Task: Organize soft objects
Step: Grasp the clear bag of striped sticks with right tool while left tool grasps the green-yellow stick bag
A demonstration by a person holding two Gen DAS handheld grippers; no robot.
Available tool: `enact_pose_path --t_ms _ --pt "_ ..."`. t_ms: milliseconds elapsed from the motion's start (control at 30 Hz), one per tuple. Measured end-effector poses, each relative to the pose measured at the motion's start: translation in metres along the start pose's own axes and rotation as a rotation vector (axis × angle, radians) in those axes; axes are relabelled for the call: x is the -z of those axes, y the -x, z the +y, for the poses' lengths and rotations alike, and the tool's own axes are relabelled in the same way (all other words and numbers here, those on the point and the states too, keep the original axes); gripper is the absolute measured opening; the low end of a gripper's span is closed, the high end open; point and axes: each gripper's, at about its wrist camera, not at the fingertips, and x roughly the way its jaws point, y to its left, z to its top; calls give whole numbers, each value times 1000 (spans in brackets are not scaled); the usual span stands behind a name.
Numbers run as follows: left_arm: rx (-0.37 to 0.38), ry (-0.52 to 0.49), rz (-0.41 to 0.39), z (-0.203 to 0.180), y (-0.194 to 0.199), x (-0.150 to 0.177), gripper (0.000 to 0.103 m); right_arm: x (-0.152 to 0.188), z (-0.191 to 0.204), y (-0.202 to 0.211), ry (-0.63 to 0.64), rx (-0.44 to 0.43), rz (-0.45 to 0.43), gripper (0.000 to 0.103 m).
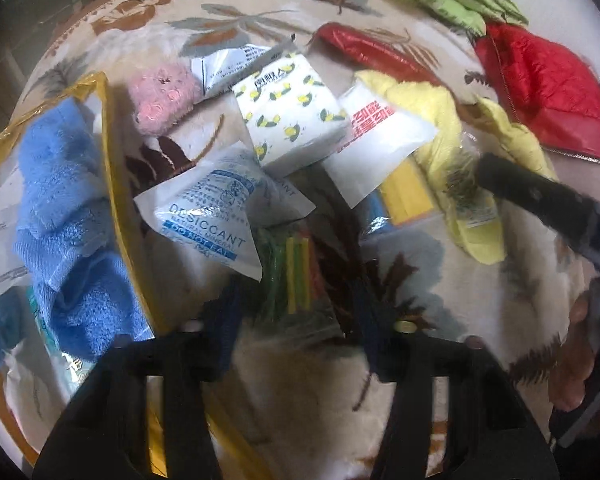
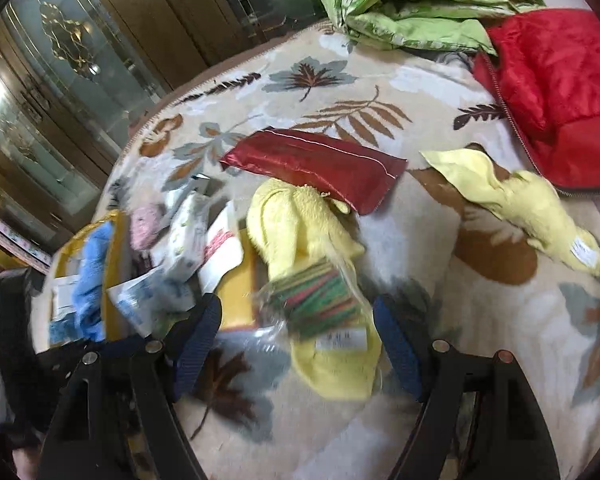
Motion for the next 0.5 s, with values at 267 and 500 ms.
enact_pose_path --t_ms 267,500 --pt "34 -15 -31 5 5 10 15 10 -6 -28 -20 25 56 44" --pt "205 63 -80 16 27 31 14 24 -3 6 -27 -18 -32 30"
